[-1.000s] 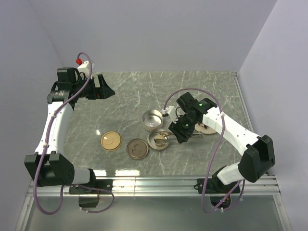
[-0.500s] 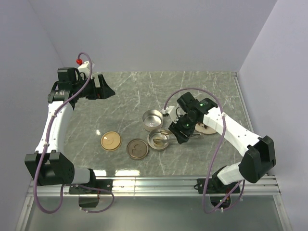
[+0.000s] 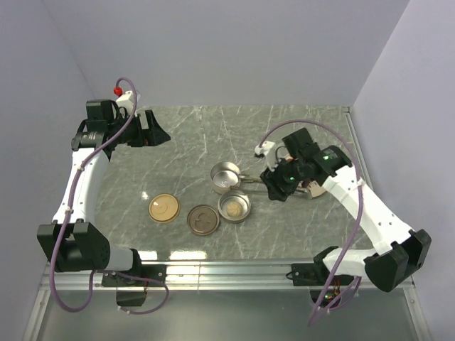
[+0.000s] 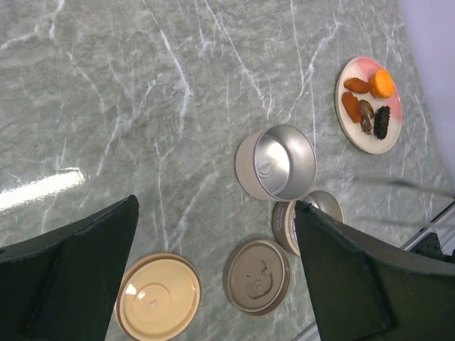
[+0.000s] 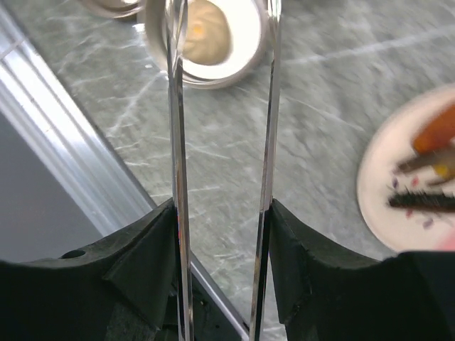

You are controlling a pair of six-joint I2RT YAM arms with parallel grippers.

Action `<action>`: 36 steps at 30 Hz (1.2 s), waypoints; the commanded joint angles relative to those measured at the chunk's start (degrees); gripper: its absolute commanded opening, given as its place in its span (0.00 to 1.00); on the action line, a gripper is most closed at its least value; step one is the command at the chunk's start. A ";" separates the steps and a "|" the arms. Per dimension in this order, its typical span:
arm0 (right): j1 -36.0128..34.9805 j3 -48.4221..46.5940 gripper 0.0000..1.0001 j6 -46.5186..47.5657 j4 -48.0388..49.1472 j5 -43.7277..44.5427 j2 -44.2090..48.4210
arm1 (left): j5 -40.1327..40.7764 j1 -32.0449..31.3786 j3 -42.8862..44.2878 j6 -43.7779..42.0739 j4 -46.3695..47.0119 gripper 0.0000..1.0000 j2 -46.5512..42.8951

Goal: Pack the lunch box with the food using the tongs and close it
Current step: Place the food into the lunch box, then pick up the food using the clamp

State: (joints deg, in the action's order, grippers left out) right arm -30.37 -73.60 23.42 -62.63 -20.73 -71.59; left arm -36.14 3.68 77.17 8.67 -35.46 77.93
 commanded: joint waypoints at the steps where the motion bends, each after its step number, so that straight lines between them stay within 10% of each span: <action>1: 9.67 -1.01 0.57 -1.36 0.58 -0.62 2.33 | -1.04 0.18 2.90 -0.76 -1.10 0.97 0.73; 19: 58.03 -5.06 0.51 -0.74 -1.97 -10.36 -6.01 | -2.35 0.18 2.90 -0.40 -0.40 0.97 1.35; 36: 65.62 -5.77 0.47 -2.76 0.40 -18.20 -20.43 | -2.09 0.10 2.99 -0.14 -0.31 0.97 1.96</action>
State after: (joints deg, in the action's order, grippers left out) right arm 35.14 -78.61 21.47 -64.12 -36.86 -91.22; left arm -37.26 3.68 77.76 8.69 -36.69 79.75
